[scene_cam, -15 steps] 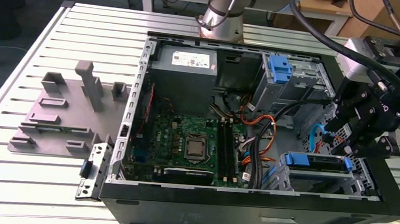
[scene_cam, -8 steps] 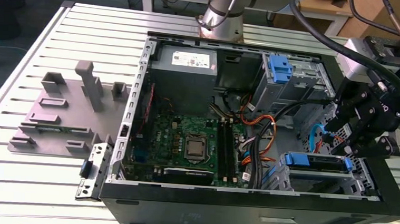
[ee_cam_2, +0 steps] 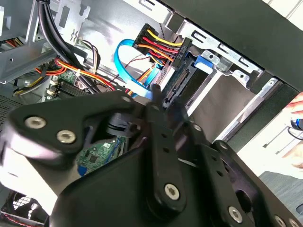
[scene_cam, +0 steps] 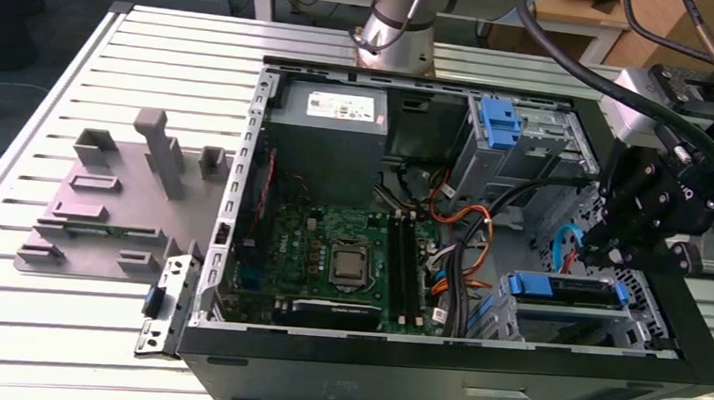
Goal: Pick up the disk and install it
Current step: 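Insert the first disk wire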
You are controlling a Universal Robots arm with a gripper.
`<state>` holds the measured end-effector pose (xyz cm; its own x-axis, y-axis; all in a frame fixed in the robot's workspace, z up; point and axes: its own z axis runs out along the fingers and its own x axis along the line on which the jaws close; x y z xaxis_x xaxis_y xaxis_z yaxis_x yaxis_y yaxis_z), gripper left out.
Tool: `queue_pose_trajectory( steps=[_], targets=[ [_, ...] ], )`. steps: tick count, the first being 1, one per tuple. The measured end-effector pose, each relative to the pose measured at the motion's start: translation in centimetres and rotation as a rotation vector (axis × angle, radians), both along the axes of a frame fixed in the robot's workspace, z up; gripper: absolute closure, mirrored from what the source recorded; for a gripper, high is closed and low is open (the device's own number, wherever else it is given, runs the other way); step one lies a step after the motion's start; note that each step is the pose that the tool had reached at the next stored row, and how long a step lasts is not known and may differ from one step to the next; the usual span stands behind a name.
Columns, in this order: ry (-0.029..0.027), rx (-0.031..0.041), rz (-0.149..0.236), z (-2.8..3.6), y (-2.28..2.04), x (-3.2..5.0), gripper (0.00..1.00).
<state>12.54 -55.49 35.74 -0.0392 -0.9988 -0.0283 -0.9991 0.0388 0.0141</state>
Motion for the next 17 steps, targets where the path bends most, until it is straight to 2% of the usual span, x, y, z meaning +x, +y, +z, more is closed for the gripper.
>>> queue_pose_trajectory(
  steps=[2, 4, 17],
  targets=[
    [0.0, 0.0, 0.0, 0.0, 0.0, 0.0, 0.82],
    [0.0, 0.0, 0.0, 0.0, 0.0, 0.0, 0.84],
    [0.0, 0.0003, 0.0, -0.03, -0.05, 0.0, 0.84]
  ],
)
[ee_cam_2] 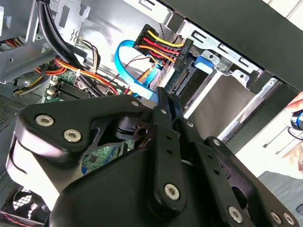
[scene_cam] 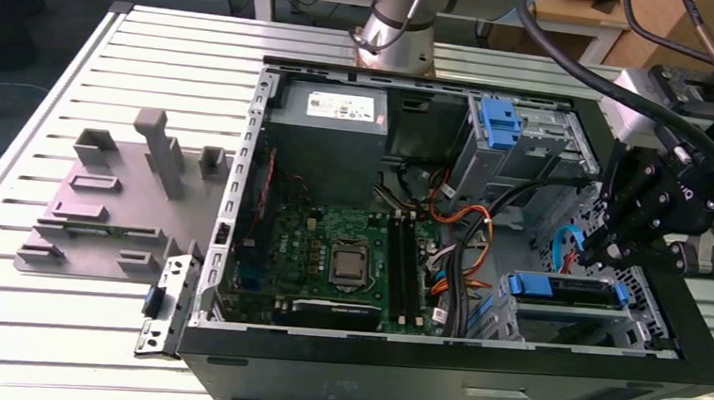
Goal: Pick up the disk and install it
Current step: 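Insert the first disk wire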
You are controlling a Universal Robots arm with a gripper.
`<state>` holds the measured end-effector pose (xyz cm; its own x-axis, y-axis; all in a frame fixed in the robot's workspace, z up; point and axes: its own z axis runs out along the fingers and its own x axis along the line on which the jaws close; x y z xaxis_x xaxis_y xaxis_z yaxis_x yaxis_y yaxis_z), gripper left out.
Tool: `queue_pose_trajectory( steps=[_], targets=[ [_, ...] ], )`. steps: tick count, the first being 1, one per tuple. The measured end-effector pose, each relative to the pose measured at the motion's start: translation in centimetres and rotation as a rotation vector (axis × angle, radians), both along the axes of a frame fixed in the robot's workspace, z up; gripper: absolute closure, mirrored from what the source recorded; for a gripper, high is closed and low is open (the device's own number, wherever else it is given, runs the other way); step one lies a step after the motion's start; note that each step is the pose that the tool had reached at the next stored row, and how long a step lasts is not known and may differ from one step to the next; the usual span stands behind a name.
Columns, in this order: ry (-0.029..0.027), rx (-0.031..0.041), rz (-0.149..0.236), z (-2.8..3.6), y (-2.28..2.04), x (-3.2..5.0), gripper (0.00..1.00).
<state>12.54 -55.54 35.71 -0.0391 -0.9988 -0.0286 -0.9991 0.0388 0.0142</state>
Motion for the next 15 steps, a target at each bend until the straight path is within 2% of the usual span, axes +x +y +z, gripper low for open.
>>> queue_pose_trajectory(
  steps=[2, 3, 4, 5, 6, 9, 10, 15],
  targets=[
    [-0.0001, 0.0017, 0.0, 0.02, -0.17, 0.0, 0.84],
    [0.0, 0.0049, 0.0, 0.01, -0.31, 0.0, 0.84],
    [0.0, 0.0087, 0.0, 0.0, -0.5, 0.0, 0.84],
    [-0.0001, 0.0176, 0.0, 0.0, -0.71, -0.01, 0.84],
    [-0.0001, 0.0327, 0.0, -0.02, -0.87, 0.0, 0.84],
    [0.0, 0.0854, 0.0, -0.05, -1.31, 0.0, 0.84],
    [0.0, 0.0932, 0.0, -0.08, -1.49, 0.0, 0.84],
    [-0.0001, 0.0958, 0.0, -0.36, -1.92, -0.07, 0.84]
  ],
)
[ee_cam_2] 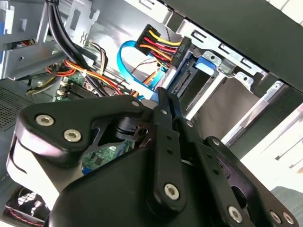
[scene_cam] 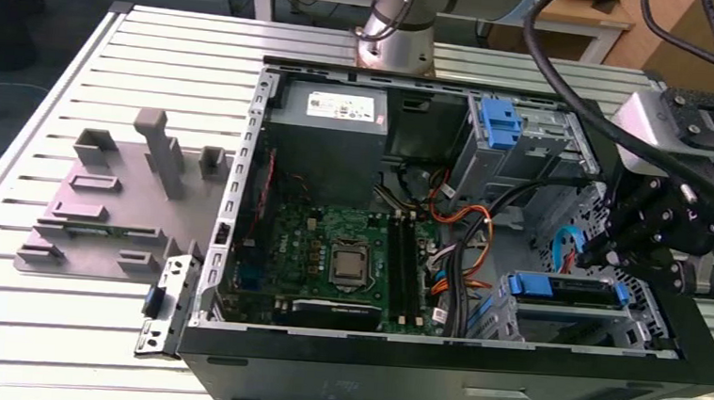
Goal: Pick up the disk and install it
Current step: 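Insert the first disk wire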
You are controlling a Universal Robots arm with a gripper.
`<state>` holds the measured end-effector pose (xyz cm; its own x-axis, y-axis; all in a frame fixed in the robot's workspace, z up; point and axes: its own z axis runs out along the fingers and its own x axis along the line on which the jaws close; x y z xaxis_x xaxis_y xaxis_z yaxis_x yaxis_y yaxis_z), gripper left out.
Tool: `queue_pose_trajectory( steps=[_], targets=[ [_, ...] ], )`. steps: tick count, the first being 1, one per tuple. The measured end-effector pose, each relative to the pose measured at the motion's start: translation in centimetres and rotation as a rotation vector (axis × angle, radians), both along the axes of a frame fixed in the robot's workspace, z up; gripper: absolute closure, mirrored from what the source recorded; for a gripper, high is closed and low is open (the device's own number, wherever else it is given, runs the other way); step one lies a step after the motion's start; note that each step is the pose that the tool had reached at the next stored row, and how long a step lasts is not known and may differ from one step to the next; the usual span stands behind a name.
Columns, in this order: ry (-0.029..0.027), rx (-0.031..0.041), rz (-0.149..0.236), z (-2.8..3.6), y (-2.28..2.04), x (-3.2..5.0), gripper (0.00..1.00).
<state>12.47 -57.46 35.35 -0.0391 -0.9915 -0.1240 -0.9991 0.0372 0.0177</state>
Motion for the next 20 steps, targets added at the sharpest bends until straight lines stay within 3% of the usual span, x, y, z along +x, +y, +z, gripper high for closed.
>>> queue_pose_trajectory(
  steps=[9, 20],
  targets=[
    [0.0001, -0.0002, 0.0, -1.02, -0.13, -0.31, 0.84],
    [0.0002, -0.0004, 0.0, -1.09, -0.26, -0.11, 0.84]
  ],
)
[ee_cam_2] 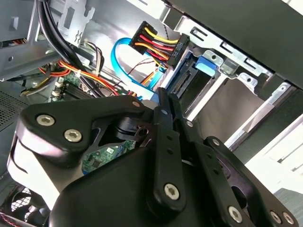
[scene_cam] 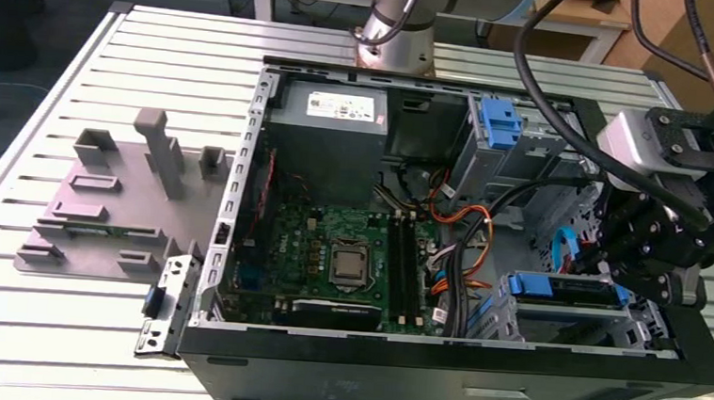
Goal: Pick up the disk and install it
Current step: 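Insert the first disk wire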
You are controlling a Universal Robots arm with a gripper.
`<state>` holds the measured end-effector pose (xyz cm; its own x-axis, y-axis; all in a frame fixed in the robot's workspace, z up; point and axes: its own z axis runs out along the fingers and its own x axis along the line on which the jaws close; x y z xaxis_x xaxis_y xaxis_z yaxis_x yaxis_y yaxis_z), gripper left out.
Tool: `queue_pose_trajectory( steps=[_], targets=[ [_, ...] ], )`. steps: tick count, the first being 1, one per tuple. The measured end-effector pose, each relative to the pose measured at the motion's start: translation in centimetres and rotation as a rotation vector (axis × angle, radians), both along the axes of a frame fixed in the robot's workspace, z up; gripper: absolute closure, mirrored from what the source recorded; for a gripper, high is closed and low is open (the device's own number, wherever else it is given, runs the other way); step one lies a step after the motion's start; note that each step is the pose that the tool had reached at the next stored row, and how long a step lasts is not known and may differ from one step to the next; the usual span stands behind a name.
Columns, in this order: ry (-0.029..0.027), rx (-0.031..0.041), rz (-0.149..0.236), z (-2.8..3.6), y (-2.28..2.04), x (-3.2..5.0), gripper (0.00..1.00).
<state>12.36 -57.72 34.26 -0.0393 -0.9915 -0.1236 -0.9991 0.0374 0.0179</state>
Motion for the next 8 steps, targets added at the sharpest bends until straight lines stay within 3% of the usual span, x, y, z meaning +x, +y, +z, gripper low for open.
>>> queue_pose_trajectory(
  steps=[8],
  targets=[
    [0.0, 0.0, 0.0, 0.0, -0.57, 0.01, 0.84]
  ],
)
